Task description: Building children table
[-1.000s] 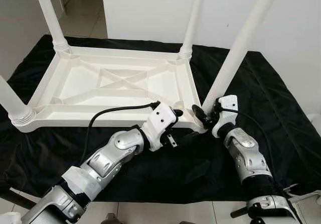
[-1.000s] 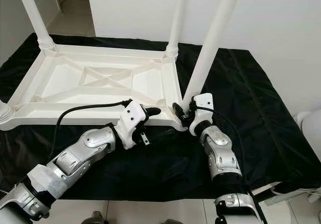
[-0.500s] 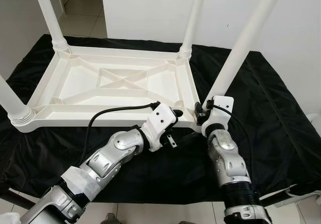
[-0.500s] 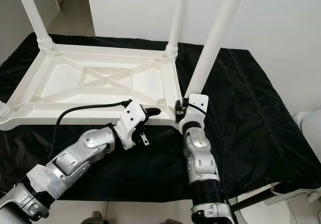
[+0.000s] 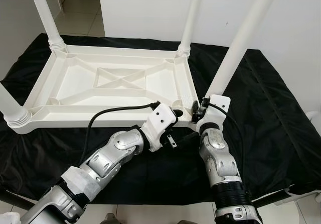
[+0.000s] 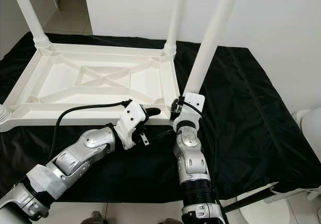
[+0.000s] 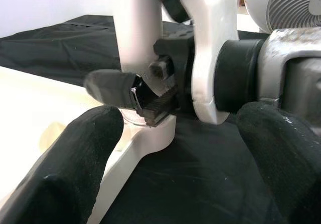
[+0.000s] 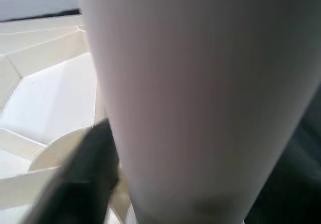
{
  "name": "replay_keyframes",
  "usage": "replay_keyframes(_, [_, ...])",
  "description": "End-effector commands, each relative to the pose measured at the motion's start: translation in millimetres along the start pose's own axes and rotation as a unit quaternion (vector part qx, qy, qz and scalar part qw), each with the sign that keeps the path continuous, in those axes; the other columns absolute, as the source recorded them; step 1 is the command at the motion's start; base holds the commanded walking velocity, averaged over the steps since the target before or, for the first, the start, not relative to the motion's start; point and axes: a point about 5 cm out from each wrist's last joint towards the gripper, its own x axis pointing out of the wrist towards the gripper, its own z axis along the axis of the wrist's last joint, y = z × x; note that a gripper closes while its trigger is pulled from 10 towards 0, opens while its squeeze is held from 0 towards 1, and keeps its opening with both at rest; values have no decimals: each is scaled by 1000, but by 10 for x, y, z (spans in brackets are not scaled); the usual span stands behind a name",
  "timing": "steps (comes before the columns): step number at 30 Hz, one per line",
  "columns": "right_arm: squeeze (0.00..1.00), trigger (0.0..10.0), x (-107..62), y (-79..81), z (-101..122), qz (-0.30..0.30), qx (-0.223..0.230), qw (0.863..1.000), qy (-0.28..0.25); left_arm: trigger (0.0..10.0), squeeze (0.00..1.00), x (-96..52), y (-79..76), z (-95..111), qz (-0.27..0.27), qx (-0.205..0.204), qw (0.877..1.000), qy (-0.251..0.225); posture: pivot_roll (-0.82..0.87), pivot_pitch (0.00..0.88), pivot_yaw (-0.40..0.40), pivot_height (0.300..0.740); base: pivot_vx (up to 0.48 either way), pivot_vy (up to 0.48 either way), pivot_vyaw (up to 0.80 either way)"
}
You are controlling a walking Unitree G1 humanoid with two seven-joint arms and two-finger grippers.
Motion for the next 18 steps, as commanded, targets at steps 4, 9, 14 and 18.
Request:
replay_keyframes(4, [537,10000,-90,-104,-75,12,11,1000,4,10000,0,-19,-155,-5,-132,5,991,4,29,0,-77,740,0,0,0])
replay_keyframes(9, [0,10000,-136,-300,-117,82,-5,997,18,10000,0,-18,-156,-3,-134,5,991,4,18,0,-72,740,0,0,0])
replay_keyframes(14, [0,10000,-134,-406,-108,137,-38,990,18,10000,0,-4,-151,0,-135,6,991,3,13,0,-68,740,0,0,0])
replay_keyframes(18, [0,10000,-121,-437,-94,167,-59,984,15,10000,0,2,-149,3,-136,6,991,3,12,0,-68,740,0,0,0])
